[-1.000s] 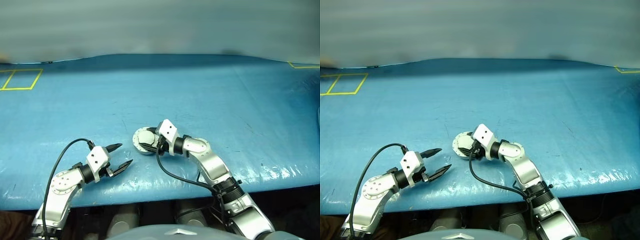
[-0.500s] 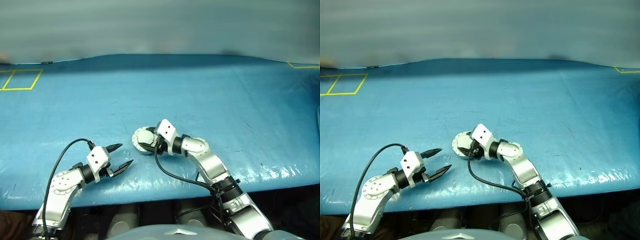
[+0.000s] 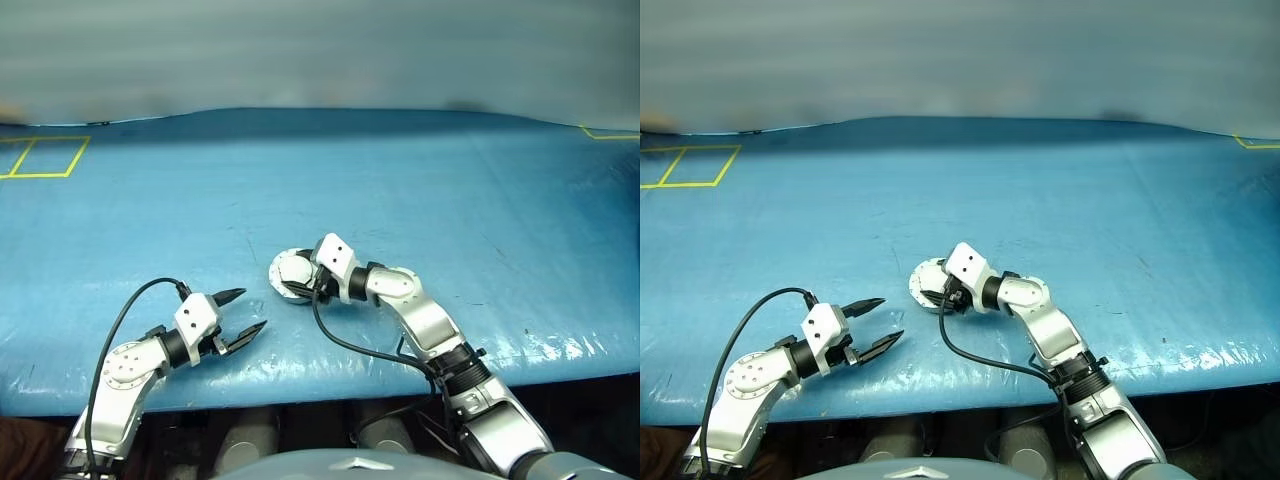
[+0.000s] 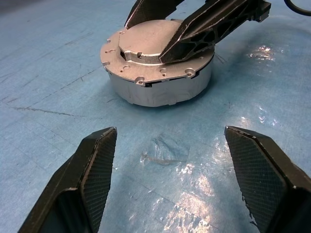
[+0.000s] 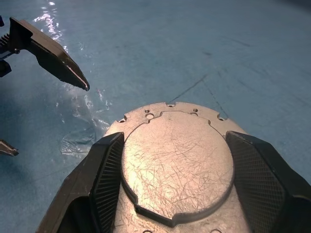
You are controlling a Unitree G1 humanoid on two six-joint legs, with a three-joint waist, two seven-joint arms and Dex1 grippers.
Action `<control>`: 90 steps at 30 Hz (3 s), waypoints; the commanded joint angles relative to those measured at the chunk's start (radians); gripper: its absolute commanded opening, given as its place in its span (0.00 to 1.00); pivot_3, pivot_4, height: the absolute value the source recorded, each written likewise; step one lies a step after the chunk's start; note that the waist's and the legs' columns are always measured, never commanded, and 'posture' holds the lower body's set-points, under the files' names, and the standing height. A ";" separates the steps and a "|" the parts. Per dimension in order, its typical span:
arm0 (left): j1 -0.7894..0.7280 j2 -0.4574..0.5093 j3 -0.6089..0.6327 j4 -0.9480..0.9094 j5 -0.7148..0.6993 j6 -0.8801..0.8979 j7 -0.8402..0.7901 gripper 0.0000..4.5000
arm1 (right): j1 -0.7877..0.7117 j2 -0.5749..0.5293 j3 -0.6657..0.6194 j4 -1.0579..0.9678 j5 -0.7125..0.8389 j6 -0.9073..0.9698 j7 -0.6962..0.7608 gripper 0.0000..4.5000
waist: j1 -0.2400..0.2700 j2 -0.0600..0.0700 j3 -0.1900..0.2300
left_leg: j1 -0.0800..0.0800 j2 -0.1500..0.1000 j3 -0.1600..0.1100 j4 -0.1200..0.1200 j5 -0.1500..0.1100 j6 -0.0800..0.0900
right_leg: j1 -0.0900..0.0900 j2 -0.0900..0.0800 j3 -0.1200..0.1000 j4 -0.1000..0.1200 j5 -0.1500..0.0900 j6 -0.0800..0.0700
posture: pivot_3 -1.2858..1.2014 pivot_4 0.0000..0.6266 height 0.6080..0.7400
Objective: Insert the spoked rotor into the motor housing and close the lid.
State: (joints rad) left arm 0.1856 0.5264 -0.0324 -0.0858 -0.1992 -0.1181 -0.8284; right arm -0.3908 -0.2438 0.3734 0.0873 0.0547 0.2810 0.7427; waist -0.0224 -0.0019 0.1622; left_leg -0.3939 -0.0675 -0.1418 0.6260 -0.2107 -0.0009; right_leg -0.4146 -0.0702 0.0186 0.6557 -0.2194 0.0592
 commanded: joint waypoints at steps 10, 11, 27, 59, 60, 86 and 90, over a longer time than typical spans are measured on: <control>0.001 -0.007 0.000 -0.009 0.000 -0.016 0.003 0.84 | -0.007 0.003 -0.033 -0.044 0.038 0.053 0.011 0.67 | -0.001 0.000 0.000 | -0.001 0.000 0.000 -0.001 0.000 0.000 | 0.000 0.000 0.000 -0.002 0.000 0.000 | 0.52 0.24 1.00; 0.001 -0.008 -0.001 -0.009 0.000 -0.015 0.003 0.84 | -0.009 -0.001 -0.027 -0.035 0.027 0.048 0.009 0.67 | -0.001 0.000 0.000 | -0.001 0.000 0.000 -0.001 0.000 0.000 | 0.000 0.000 0.000 -0.002 0.000 0.000 | 0.52 0.24 1.00; 0.000 -0.021 0.004 -0.016 -0.016 -0.001 0.006 0.84 | -0.022 -0.050 0.009 0.082 -0.040 0.009 0.014 0.67 | 0.001 0.000 0.000 | 0.001 0.000 0.000 -0.001 0.000 0.000 | 0.002 0.000 -0.001 -0.003 0.000 0.000 | 0.52 0.24 1.00; -0.199 -0.150 -0.118 0.047 0.140 0.113 0.194 0.01 | 0.020 -0.055 0.000 0.021 -0.013 0.062 0.018 0.67 | 0.006 0.000 -0.002 | 0.000 0.000 -0.001 -0.002 -0.001 0.001 | 0.005 0.000 -0.003 -0.011 0.006 0.008 | 0.52 0.24 1.00; -0.199 -0.152 -0.125 0.048 0.141 0.123 0.190 0.01 | 0.020 -0.054 0.001 0.019 -0.012 0.063 0.017 0.67 | 0.008 0.000 -0.002 | 0.000 0.000 -0.001 -0.002 -0.001 0.001 | 0.005 0.000 -0.003 -0.011 0.006 0.008 | 0.52 0.24 1.00; -0.195 -0.153 -0.173 0.044 0.163 0.167 0.183 0.00 | 0.122 0.024 -0.291 -0.223 0.428 0.244 0.064 0.99 | 0.012 0.002 -0.005 | -0.001 -0.002 -0.001 -0.001 -0.001 0.003 | 0.005 -0.002 -0.002 -0.013 0.006 0.007 | 0.52 0.24 1.00; -0.195 -0.156 -0.178 0.047 0.164 0.164 0.182 0.00 | 0.133 0.034 -0.393 -0.222 0.530 0.332 -0.002 0.99 | 0.013 0.002 -0.005 | -0.001 -0.002 -0.002 -0.001 -0.001 0.003 | 0.006 -0.002 -0.002 -0.012 0.005 0.007 | 0.52 0.24 1.00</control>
State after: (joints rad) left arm -0.0248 0.3720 -0.1743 -0.0499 -0.0492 0.0304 -0.6346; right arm -0.2589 -0.2164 0.0217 -0.0987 0.5277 0.5805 0.7611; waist -0.0098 0.0001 0.1575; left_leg -0.3952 -0.0693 -0.1433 0.6249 -0.2119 0.0017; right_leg -0.4091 -0.0718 0.0162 0.6432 -0.2140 0.0663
